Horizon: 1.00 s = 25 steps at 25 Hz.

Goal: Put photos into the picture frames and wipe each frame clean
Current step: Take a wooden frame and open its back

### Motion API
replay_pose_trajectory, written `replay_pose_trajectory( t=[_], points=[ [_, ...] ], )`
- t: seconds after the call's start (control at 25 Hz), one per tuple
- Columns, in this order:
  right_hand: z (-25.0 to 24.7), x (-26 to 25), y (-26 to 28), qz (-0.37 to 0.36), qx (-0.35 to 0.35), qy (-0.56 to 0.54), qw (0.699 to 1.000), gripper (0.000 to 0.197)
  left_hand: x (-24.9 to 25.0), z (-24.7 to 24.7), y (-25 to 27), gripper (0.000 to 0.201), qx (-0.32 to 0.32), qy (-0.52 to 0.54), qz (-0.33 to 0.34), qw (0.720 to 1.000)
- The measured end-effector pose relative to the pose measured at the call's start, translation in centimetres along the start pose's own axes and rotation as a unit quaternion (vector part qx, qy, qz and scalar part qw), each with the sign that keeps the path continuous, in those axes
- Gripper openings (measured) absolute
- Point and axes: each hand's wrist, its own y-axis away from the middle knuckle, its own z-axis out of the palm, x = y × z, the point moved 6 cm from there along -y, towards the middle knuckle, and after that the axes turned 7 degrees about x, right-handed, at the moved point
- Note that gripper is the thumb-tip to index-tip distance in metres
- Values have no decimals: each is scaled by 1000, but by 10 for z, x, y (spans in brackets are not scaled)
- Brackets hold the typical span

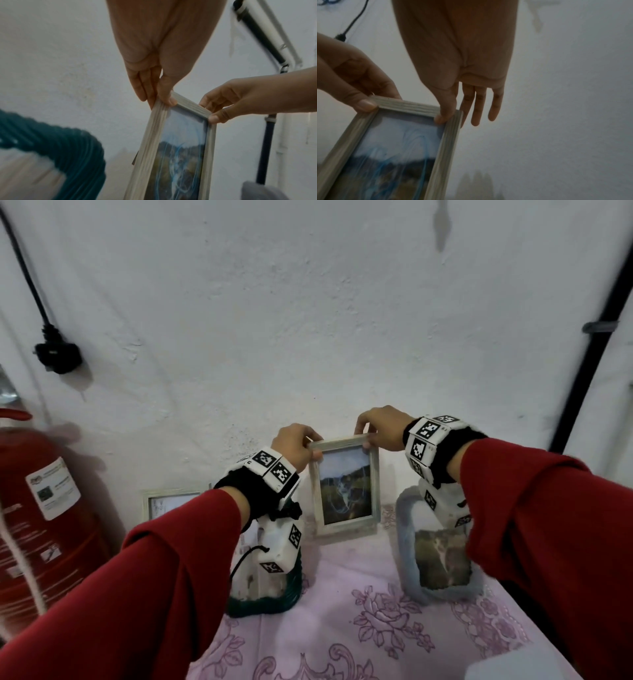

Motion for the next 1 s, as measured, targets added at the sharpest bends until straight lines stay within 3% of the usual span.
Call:
replay_pose_trajectory(
  t=[0.2,0.36,0.48,0.68,0.8,0.88,1.0],
  points=[
    [-66,-11,41,-7,123,-134,983,33,37,-63,24,28,95,57,18,994],
    [-86,-14,83,16,175,-313,933,37,61,-103,48,27,106,88,52,989],
    [-83,-21,121,34,160,-436,885,35,70,-122,74,25,86,130,56,986],
    [-53,-45,177,31,110,-519,847,19,71,-133,124,25,44,232,24,971],
    [-33,-59,206,40,112,-594,796,7,66,-129,154,25,22,276,5,961],
    [-17,-71,224,46,112,-635,763,9,56,-124,175,25,22,305,-17,952],
    [8,-84,247,57,114,-644,755,22,37,-115,202,24,37,324,-35,945]
  ],
)
